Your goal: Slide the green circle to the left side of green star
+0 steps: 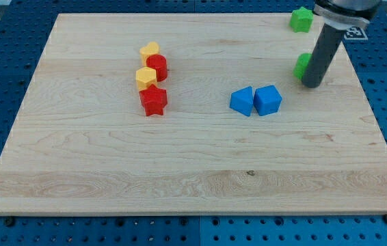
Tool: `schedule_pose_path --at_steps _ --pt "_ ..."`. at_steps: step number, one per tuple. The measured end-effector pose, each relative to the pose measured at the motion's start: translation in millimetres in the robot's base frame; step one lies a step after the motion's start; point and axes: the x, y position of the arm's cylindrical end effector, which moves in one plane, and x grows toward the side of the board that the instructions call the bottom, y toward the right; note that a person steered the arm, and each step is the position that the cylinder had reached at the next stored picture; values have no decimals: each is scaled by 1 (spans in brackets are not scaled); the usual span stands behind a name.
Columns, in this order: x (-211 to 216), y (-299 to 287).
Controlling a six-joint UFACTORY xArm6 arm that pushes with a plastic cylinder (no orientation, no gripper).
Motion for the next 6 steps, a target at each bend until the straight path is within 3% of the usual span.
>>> schedule_pose_path --at_steps 3,6 --pt "-94 -8" --pt "-120 -8"
